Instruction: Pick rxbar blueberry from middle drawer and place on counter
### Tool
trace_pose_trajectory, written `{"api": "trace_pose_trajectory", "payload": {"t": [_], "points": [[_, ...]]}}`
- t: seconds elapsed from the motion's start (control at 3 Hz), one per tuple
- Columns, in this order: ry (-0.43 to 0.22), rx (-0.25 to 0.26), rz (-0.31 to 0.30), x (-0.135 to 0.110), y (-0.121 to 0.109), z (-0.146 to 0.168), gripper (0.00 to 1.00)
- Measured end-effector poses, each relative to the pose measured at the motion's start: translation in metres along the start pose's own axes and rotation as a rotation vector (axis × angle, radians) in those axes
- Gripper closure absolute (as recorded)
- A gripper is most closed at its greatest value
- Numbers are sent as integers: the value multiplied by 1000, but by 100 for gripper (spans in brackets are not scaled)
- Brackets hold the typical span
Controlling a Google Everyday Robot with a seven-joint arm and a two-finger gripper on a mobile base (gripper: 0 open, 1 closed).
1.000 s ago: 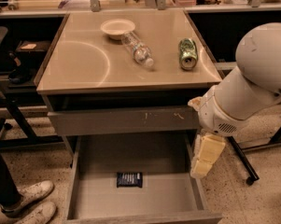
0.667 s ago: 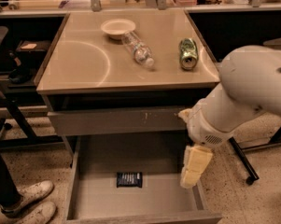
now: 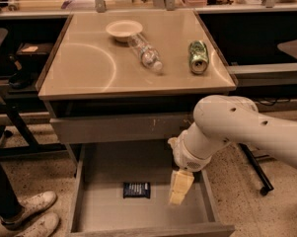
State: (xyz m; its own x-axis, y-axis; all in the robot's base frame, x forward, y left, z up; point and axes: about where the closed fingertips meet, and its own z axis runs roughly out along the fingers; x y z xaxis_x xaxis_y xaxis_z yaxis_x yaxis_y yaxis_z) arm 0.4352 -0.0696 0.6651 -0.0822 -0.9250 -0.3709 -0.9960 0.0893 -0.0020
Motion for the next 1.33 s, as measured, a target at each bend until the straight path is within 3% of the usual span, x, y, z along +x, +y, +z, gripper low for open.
{"api": "trace_pose_trajectory", "payload": {"t": [0.33, 0.67, 1.0, 1.33], "points": [[0, 0, 0, 0, 0, 0, 0], [-32, -29, 6, -4, 3, 23, 0], [-72, -58, 18, -14, -2, 70, 0], [-114, -44, 57, -26, -23, 148, 0]]}}
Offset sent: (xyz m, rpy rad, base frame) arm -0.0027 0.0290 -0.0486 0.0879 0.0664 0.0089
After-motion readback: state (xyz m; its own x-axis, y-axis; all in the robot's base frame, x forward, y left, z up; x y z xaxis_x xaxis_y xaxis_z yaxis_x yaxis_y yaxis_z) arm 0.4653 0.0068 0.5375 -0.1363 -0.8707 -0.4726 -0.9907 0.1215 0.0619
